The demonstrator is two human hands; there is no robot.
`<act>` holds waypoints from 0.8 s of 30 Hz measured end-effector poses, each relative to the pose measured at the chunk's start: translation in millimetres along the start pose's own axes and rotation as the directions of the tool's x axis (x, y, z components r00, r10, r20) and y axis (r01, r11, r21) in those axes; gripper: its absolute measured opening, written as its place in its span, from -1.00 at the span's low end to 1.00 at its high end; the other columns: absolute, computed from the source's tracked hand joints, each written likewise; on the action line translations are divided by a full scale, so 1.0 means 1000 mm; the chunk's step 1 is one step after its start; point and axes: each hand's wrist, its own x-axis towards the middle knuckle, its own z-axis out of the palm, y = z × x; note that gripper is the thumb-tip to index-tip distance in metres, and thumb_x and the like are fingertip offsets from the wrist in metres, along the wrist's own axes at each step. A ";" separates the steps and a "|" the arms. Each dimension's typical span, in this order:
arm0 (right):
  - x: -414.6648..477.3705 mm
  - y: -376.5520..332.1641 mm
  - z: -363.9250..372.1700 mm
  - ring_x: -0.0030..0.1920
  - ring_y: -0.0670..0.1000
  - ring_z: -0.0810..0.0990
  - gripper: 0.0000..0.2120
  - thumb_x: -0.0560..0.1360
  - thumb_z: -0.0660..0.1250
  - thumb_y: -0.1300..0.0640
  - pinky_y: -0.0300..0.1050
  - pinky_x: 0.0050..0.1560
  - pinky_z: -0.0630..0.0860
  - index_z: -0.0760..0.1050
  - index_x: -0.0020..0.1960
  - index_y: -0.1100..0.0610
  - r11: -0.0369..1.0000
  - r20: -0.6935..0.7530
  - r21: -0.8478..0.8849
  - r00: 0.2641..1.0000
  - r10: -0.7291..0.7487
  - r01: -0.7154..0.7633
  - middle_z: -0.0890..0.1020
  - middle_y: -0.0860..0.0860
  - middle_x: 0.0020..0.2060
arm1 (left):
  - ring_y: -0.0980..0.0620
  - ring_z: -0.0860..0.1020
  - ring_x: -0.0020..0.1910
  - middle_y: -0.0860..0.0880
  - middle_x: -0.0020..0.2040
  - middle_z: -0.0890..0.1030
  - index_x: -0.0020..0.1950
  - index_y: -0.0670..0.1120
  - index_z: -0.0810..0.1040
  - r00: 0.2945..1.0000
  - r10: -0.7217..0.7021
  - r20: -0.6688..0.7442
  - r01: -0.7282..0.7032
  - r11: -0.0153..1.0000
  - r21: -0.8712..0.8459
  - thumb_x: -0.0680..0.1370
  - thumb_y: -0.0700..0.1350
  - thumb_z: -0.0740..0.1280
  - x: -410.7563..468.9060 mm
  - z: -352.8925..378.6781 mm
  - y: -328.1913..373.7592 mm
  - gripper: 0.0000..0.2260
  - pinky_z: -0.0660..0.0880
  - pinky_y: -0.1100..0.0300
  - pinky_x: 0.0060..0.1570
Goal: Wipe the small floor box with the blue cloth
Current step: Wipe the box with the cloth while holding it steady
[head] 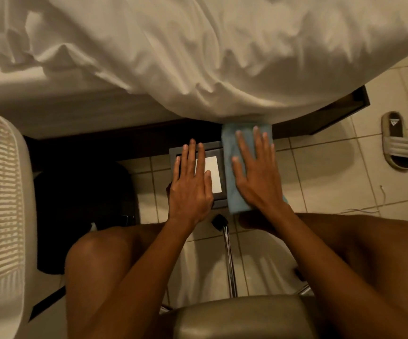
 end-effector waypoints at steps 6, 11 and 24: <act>-0.048 -0.032 0.012 0.61 0.08 -0.22 -0.42 0.67 0.00 -0.12 0.14 0.60 -0.14 -0.08 0.63 -0.05 0.999 0.008 -0.006 0.999 -0.051 0.051 -0.14 0.09 0.62 | 0.00 -0.19 0.62 -0.10 0.64 -0.16 0.62 -0.11 -0.15 1.000 0.003 0.009 -0.003 1.000 0.007 0.69 -0.01 -0.05 -0.002 0.001 -0.002 -0.46 -0.07 -0.01 0.59; 0.003 -0.017 0.003 0.62 0.08 -0.20 -0.42 0.67 -0.03 -0.16 0.12 0.60 -0.14 -0.10 0.63 -0.06 0.999 -0.035 0.024 0.999 0.038 -0.037 -0.13 0.10 0.62 | 0.00 -0.18 0.62 -0.10 0.64 -0.15 0.63 -0.11 -0.15 1.000 -0.012 -0.006 0.012 1.000 0.003 0.69 -0.01 -0.02 0.002 0.002 0.002 -0.45 -0.08 -0.01 0.59; -0.037 -0.018 0.014 0.61 0.09 -0.21 -0.41 0.66 -0.06 -0.16 0.19 0.59 -0.12 -0.13 0.63 -0.05 0.991 -0.061 -0.001 0.989 0.134 -0.135 -0.16 0.10 0.62 | 0.01 -0.19 0.62 -0.07 0.64 -0.15 0.63 -0.09 -0.13 0.999 0.033 0.033 -0.032 0.999 -0.019 0.69 0.00 -0.05 -0.013 0.002 0.004 -0.46 -0.07 -0.03 0.59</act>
